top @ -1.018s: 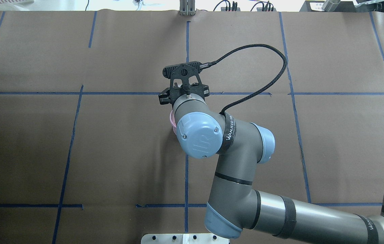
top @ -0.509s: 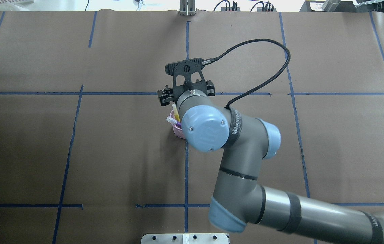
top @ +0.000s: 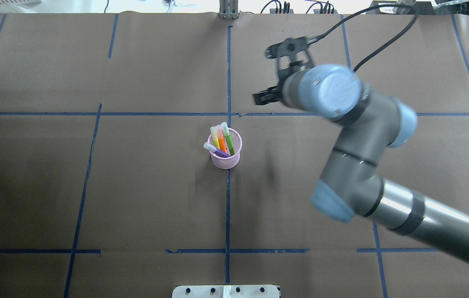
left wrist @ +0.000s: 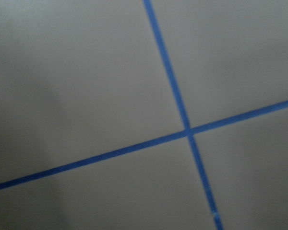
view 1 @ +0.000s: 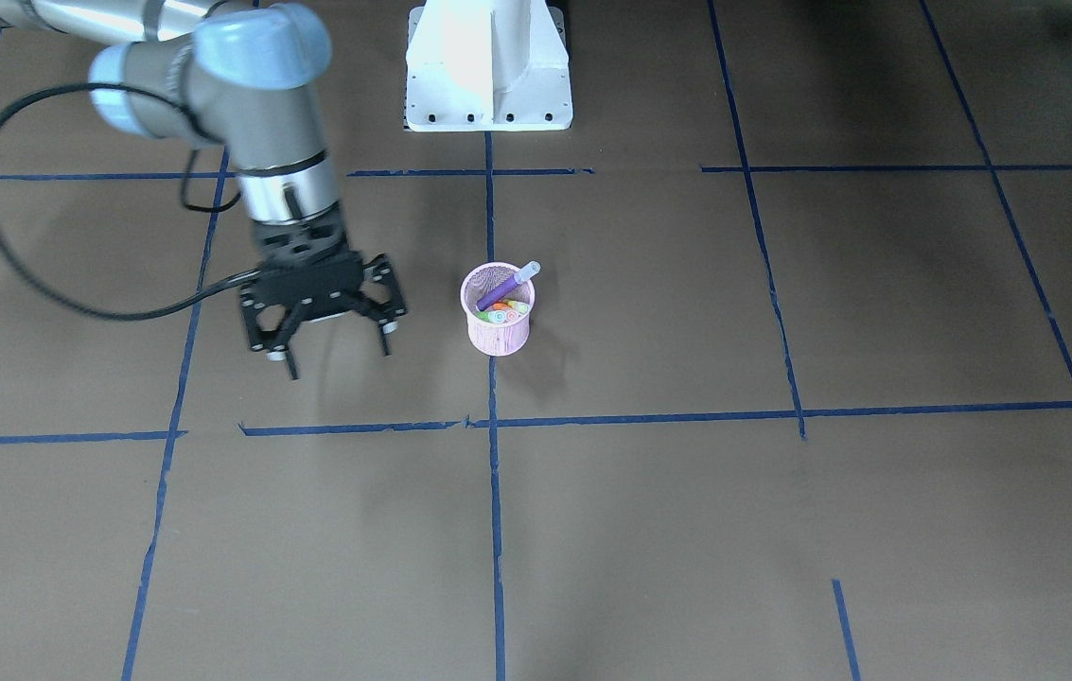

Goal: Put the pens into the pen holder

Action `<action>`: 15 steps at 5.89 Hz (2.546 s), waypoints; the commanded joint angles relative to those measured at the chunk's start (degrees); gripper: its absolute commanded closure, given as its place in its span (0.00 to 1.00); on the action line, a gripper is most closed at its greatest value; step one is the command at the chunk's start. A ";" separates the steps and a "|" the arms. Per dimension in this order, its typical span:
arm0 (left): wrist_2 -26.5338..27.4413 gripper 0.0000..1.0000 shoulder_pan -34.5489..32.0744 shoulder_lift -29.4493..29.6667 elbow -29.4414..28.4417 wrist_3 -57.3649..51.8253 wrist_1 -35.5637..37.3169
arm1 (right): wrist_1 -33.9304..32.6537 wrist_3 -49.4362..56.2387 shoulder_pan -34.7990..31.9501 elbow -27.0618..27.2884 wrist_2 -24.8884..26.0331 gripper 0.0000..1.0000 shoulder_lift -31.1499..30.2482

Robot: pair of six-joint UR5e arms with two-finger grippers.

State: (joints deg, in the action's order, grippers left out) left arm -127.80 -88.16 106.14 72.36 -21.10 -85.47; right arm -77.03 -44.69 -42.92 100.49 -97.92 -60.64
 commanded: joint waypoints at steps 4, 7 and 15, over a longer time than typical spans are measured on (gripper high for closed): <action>-0.26 0.00 -5.53 -10.30 7.22 5.67 -3.65 | -15.20 47.05 -36.21 -6.51 -35.28 0.00 -16.60; -0.43 0.00 -4.48 -12.01 9.11 11.75 -3.48 | -23.58 60.11 -44.94 -11.87 -37.24 0.00 -19.24; -3.07 0.00 -2.19 -12.18 11.32 14.24 -2.77 | -9.70 65.17 -49.36 -10.75 -36.11 0.00 -32.94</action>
State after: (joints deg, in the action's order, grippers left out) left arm -130.87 -90.36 93.96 83.60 -6.86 -88.32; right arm -92.25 20.98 -92.35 89.36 -134.12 -91.23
